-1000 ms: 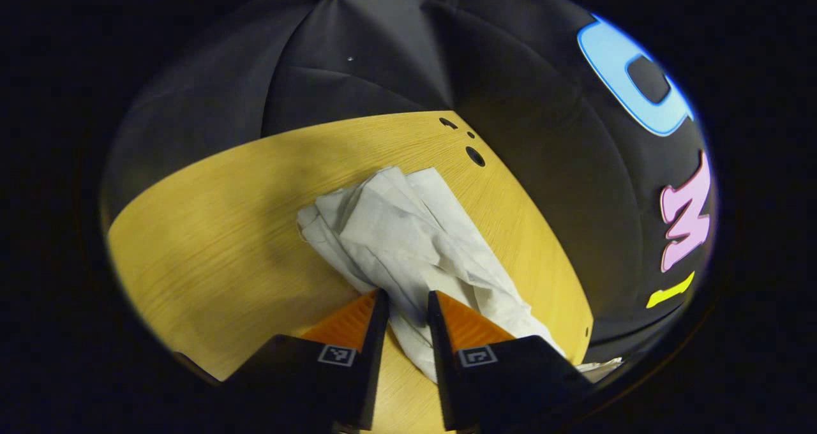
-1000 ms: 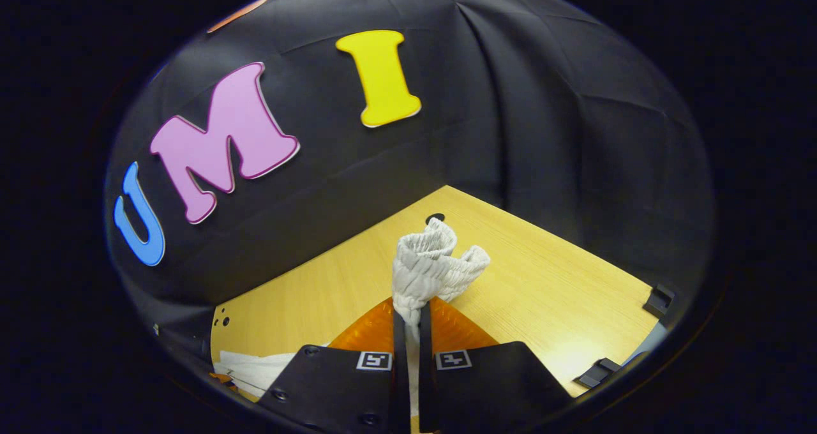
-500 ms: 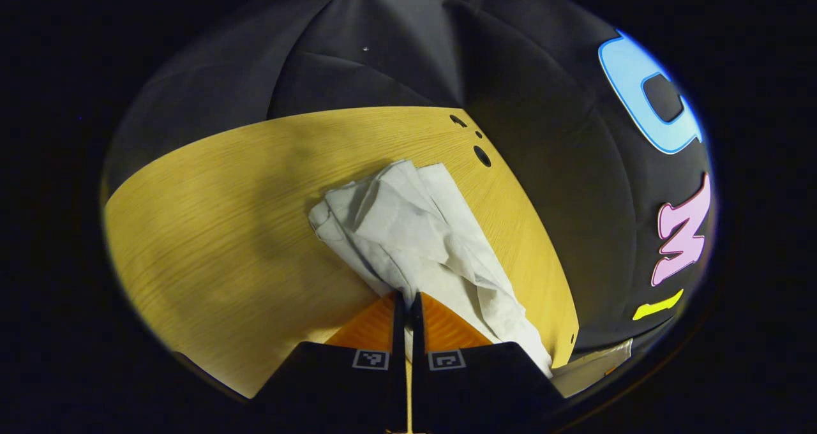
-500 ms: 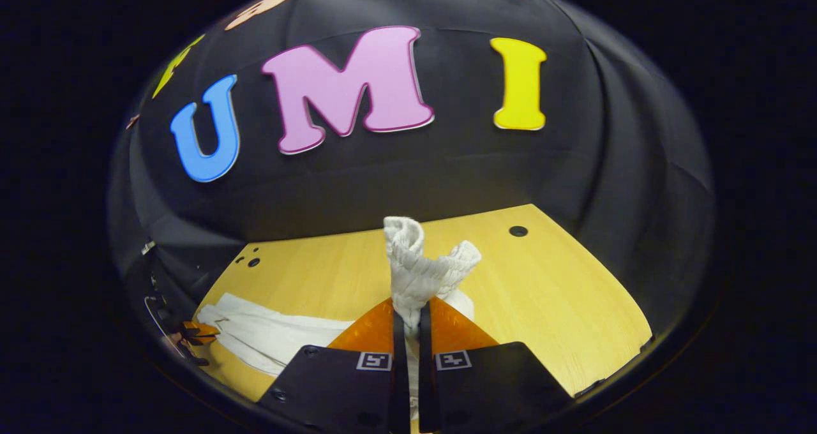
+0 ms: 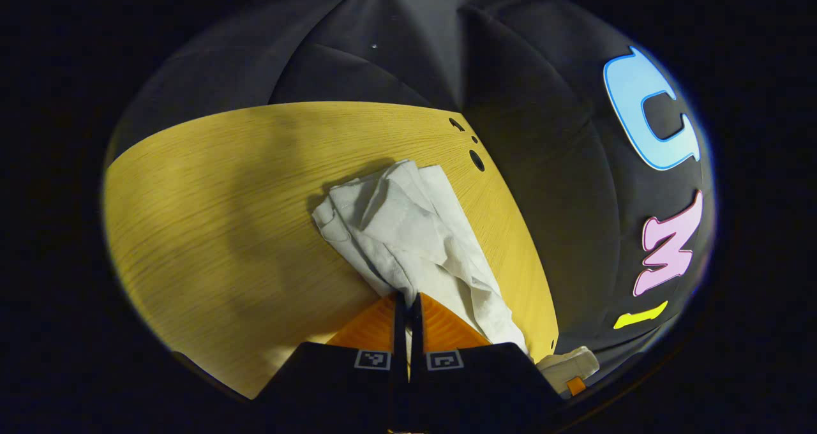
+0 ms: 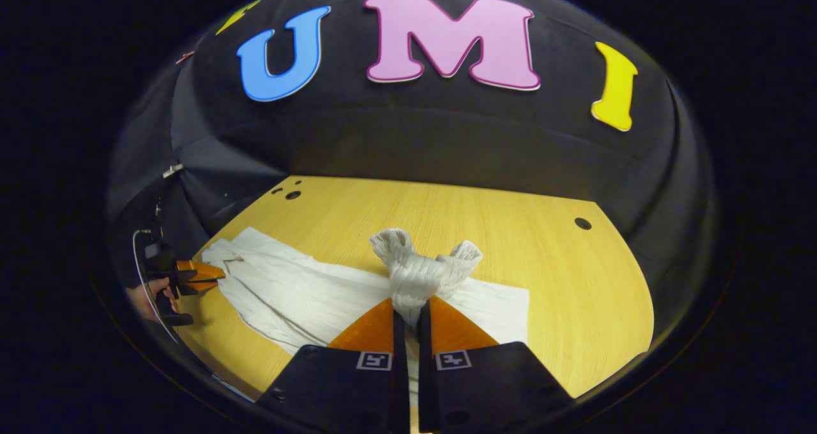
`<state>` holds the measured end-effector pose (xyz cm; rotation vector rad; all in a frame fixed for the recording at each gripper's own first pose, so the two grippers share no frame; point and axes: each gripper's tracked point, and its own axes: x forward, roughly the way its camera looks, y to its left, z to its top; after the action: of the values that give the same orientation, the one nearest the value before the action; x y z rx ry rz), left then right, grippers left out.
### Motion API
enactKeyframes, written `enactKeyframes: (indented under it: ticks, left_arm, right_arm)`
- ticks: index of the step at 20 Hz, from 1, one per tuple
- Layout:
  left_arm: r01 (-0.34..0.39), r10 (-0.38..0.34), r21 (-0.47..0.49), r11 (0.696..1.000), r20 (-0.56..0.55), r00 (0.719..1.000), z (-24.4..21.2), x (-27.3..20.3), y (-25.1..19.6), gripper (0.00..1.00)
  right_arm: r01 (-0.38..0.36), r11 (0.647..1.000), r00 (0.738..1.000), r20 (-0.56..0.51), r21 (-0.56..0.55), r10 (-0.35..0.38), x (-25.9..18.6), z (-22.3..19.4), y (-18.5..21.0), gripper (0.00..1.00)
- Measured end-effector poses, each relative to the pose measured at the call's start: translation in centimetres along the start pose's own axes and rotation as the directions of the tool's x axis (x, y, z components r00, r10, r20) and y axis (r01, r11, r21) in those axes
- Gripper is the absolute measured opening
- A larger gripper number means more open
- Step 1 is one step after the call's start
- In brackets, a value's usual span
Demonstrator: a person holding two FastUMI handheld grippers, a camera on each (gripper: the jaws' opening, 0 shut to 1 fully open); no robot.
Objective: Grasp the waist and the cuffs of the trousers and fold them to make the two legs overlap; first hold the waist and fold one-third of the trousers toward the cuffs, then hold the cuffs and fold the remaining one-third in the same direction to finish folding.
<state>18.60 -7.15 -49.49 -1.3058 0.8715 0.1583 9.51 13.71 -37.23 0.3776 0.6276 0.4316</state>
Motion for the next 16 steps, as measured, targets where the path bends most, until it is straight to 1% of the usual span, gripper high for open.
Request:
enactKeyframes:
  ticks: [3,4,5,6,7,8,9,10,11,12,13,14,16]
  left_arm:
    - [0.005,-0.005,-0.002,1.000,-0.005,1.000,-0.1,0.0,0.0,0.06]
    - [0.006,-0.006,-0.001,1.000,-0.005,1.000,0.0,0.0,0.0,0.06]
    - [0.005,-0.005,0.000,1.000,-0.006,1.000,0.0,-0.1,0.0,0.06]
    - [0.005,-0.005,0.000,1.000,-0.006,1.000,0.0,-0.2,0.0,0.06]
    - [0.004,-0.004,0.000,1.000,-0.007,1.000,0.0,0.0,0.0,0.06]
    - [0.004,-0.004,0.000,1.000,-0.007,1.000,0.0,0.0,0.0,0.06]
    - [0.004,-0.004,-0.001,1.000,-0.007,1.000,0.0,-0.1,0.1,0.06]
    - [0.005,-0.005,-0.002,1.000,-0.005,1.000,0.1,-0.2,0.0,0.06]
    - [0.006,-0.006,-0.005,1.000,-0.003,1.000,0.1,-0.1,0.1,0.06]
    - [0.008,-0.008,-0.011,1.000,-0.001,1.000,0.1,-0.1,0.1,0.06]
    - [0.010,-0.010,-0.016,1.000,0.002,1.000,0.1,-0.2,0.1,0.06]
    - [0.011,-0.011,-0.023,1.000,0.003,1.000,0.2,-0.2,0.0,0.06]
    - [0.013,-0.012,-0.031,0.999,0.006,1.000,0.1,-0.1,0.0,0.06]
  right_arm:
    - [-0.060,0.993,0.995,-0.084,-0.106,0.051,0.8,-2.5,1.7,0.10]
    - [-0.071,0.989,0.991,-0.118,-0.133,0.055,1.0,-3.7,2.2,0.10]
    - [-0.087,0.987,0.987,-0.149,-0.137,0.066,1.1,-4.5,2.7,0.12]
    - [-0.117,0.986,0.979,-0.181,-0.115,0.094,1.0,-5.6,3.7,0.14]
    - [-0.139,0.986,0.972,-0.204,-0.088,0.119,0.9,-6.2,4.5,0.22]
    - [-0.184,0.982,0.958,-0.231,-0.032,0.172,0.6,-6.9,5.9,0.17]
    - [-0.233,0.972,0.938,-0.255,0.033,0.234,0.5,-7.7,7.4,0.35]
    - [-0.298,0.946,0.908,-0.268,0.130,0.323,0.0,-8.4,9.8,0.52]
    - [-0.346,0.913,0.883,-0.255,0.219,0.395,-0.5,-8.3,11.4,0.72]
    - [-0.357,0.892,0.876,-0.233,0.276,0.423,-0.4,-8.2,12.0,0.82]
    - [-0.351,0.884,0.881,-0.211,0.310,0.424,-0.3,-7.9,11.8,0.91]
    - [-0.337,0.878,0.889,-0.193,0.339,0.415,-0.3,-7.9,11.0,0.92]
    - [-0.293,0.874,0.912,-0.161,0.388,0.377,-0.6,-7.3,8.5,0.92]
